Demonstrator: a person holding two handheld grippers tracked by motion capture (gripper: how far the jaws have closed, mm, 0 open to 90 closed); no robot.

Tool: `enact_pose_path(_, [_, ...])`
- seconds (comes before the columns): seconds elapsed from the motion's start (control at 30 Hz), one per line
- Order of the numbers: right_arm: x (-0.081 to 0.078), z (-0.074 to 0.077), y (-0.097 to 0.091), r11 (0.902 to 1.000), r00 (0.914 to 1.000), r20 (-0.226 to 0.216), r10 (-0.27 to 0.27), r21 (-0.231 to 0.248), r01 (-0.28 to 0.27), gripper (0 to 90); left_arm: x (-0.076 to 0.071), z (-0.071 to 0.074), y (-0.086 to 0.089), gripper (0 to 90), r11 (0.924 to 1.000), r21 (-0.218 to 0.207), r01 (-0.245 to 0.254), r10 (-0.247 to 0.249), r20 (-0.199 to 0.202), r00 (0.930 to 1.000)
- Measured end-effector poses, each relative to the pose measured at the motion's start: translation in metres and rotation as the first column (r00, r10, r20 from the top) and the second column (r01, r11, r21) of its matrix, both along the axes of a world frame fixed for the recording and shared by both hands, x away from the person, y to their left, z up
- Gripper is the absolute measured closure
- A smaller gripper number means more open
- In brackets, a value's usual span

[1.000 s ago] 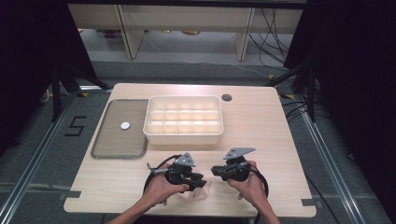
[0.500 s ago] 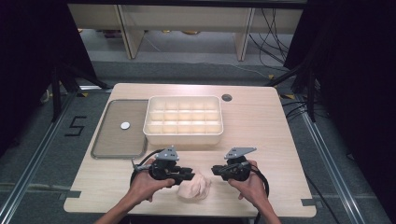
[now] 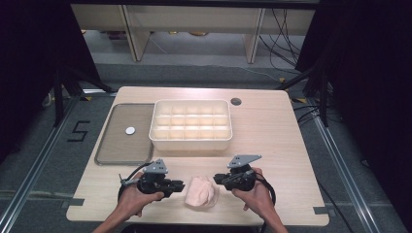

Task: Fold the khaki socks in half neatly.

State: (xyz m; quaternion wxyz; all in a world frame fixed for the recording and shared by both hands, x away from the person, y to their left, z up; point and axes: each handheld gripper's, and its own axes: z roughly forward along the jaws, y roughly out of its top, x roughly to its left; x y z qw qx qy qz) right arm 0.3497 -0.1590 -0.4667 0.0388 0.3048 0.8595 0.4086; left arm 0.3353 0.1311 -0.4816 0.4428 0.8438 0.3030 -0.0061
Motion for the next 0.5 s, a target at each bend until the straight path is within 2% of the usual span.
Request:
enact_pose_path(0.07, [-0.003,0.002,0.005,0.9998,0.9998,0.001,0.018,-0.004,-0.018,83.1,0.000,-0.004,-0.007,79.4,0.9998,0.015,0.015,-0.014,-0.007,0.9999])
enact_pose_path(0.2, [-0.011,0.002,0.016,0.9981,0.9982,-0.005,0.061,-0.008,-0.061,83.1,0.002,-0.010,-0.018,80.8,0.9977,0.043,0.052,-0.053,0.005,0.9986])
enact_pose_path(0.33, [-0.014,0.000,0.021,0.9974,0.9975,-0.006,0.071,-0.014,-0.071,83.1,0.002,-0.018,-0.024,81.8,0.9957,0.075,0.055,-0.055,-0.005,0.9985])
enact_pose_path(0.4, [-0.016,-0.002,0.024,0.9970,0.9969,-0.021,0.076,-0.016,-0.076,83.2,0.002,-0.021,-0.025,82.4,0.9942,0.088,0.062,-0.062,-0.004,0.9981])
enact_pose_path(0.43, [-0.017,-0.004,0.028,0.9956,0.9956,-0.019,0.092,-0.018,-0.092,83.3,0.002,-0.022,-0.025,82.9,0.9935,0.098,0.058,-0.058,-0.002,0.9983])
enact_pose_path(0.5, [-0.020,-0.006,0.031,0.9942,0.9941,-0.031,0.104,-0.023,-0.105,83.3,-0.001,-0.024,-0.027,83.1,0.9937,0.093,0.063,-0.062,-0.011,0.9980])
